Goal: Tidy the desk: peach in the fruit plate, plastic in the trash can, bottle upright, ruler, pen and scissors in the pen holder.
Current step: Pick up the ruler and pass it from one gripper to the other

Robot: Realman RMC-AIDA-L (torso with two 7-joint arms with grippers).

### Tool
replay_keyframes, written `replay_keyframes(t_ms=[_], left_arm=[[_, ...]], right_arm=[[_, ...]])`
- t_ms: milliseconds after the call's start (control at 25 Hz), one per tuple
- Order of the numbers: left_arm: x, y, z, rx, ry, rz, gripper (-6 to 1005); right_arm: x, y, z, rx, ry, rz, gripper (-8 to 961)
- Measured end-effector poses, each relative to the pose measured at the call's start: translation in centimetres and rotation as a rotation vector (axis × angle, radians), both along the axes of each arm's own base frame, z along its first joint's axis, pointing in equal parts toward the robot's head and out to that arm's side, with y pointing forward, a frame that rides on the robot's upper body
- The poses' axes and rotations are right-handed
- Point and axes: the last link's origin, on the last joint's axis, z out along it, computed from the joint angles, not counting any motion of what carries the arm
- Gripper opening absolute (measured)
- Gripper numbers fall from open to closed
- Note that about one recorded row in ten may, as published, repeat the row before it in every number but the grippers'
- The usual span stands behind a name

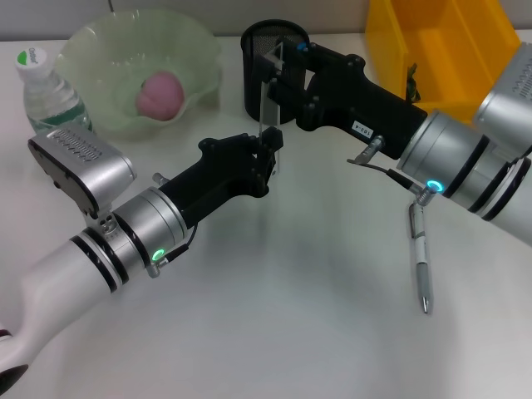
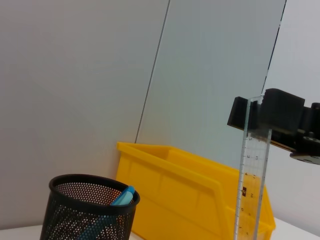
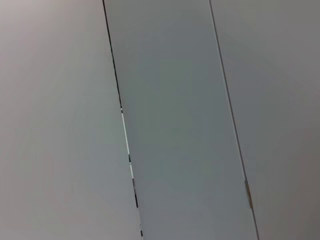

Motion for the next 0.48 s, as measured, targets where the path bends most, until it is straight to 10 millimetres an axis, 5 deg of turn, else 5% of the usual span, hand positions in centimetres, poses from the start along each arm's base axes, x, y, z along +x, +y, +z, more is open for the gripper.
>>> replay_keyframes(t_ms=[320,480], left_arm=[[0.06,-0.11,-0.13,-0.009,0.006,-0.009,36],[0.09,-0.08,-0.13,-0.009,0.006,-0.01,31]], right_arm=[[-0.2,0.07,-0.03,-0.003,0.0,0.008,406],[-0.18,0.07,-0.01,-0.002,0.0,0.007,532]])
